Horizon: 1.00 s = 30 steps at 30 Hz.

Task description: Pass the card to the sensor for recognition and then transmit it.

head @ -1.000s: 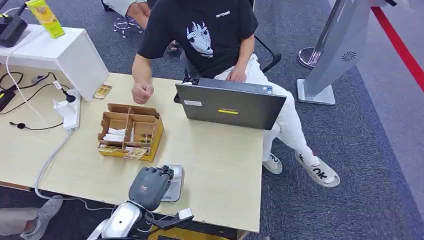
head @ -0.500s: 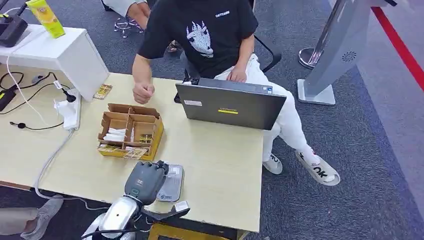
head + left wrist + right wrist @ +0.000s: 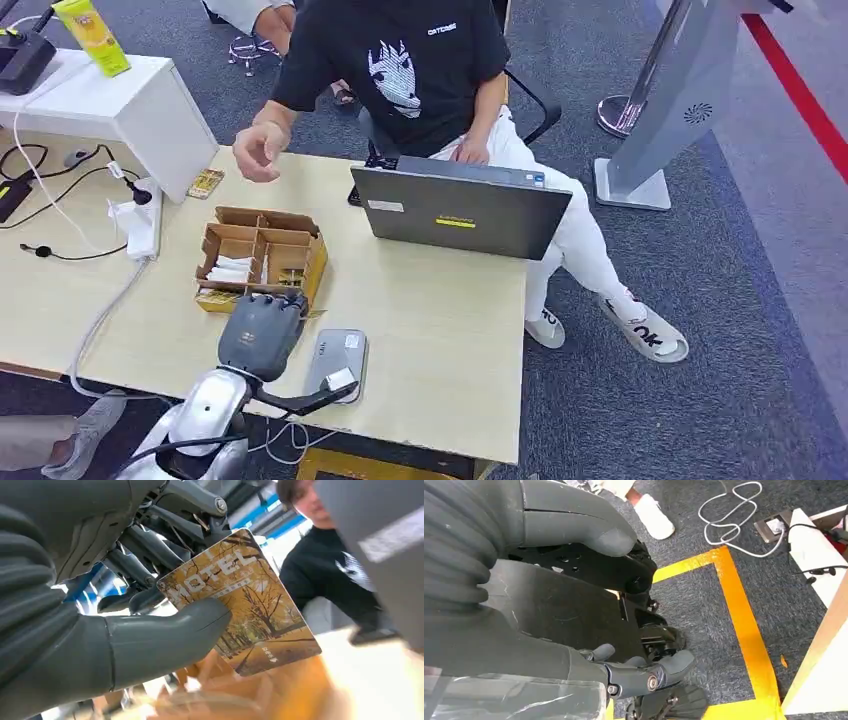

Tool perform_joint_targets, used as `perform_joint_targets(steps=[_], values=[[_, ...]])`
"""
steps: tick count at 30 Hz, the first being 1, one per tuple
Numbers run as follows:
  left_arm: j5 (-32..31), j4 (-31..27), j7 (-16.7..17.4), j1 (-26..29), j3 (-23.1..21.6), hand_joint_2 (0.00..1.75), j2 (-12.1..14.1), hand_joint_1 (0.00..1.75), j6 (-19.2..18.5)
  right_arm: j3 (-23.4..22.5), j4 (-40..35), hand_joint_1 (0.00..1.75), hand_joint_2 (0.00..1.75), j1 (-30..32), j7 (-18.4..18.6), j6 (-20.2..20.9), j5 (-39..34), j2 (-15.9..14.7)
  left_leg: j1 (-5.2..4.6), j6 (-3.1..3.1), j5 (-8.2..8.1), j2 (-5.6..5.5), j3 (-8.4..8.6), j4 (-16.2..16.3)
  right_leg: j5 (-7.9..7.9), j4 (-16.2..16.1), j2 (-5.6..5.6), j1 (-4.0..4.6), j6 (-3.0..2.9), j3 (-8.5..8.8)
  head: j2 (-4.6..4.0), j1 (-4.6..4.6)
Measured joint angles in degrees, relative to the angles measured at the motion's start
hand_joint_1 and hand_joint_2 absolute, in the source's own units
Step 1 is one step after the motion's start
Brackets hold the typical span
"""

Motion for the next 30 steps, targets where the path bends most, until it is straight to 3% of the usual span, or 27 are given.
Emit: perform_joint_targets(steps=[7, 16, 23, 24, 25, 30], values=[[0.0, -4.4, -0.3, -2.6, 4.1, 1.75, 5.5, 1.75, -1.8, 0.5, 0.2, 0.0, 1.75, 0.1, -0.1, 0.0, 0.2, -0.1, 0.05, -0.02, 0.05, 0.01, 0.0, 0.0, 0.0, 0.0, 0.03, 0.04, -0.01, -0.01, 0.0, 0.02], [0.1, -9.0, -2.0, -1.8, 9.0, 1.75, 5.9, 1.75, -1.4, 0.9, 0.3, 0.0, 1.75, 0.2, -0.6, 0.0, -0.2, -0.1, 0.03, -0.01, 0.04, 0.0, -0.03, 0.0, 0.0, 0.0, 0.01, 0.03, -0.01, -0.02, 0.0, 0.02], [0.0, -10.6, -2.6, -1.5, 9.6, 1.75, 5.9, 1.75, -1.3, 0.9, 0.3, 0.0, 1.75, 0.2, -0.9, 0.0, -0.3, -0.1, 0.04, -0.02, 0.04, 0.01, -0.04, 0.0, 0.0, 0.0, 0.02, 0.03, -0.02, -0.04, 0.0, 0.02], [0.0, -10.7, -2.6, -1.5, 9.7, 1.75, 5.9, 0.28, -1.3, 0.9, 0.3, 0.0, 1.75, 0.2, -0.9, 0.0, -0.3, -0.1, 0.04, -0.01, 0.04, 0.01, -0.04, 0.0, 0.0, 0.0, 0.03, 0.03, -0.02, -0.05, 0.0, 0.04], [0.0, -10.7, -2.6, -1.4, 9.7, 1.75, 5.9, 0.0, -1.3, 0.9, 0.3, 0.0, 1.75, 0.2, -0.9, 0.0, -0.4, -0.1, 0.04, -0.01, 0.04, 0.01, -0.06, 0.0, 0.0, 0.0, 0.05, 0.03, -0.02, -0.07, 0.0, 0.02], [0.0, -11.0, -3.1, -0.8, 9.7, 1.75, 5.8, 0.0, -1.3, 0.9, 0.3, 0.0, 1.75, 0.2, -1.0, 0.0, -0.5, -0.1, 0.03, -0.01, 0.03, -0.01, -0.11, 0.0, -0.01, 0.0, 0.03, 0.03, -0.01, -0.1, 0.0, 0.02]])
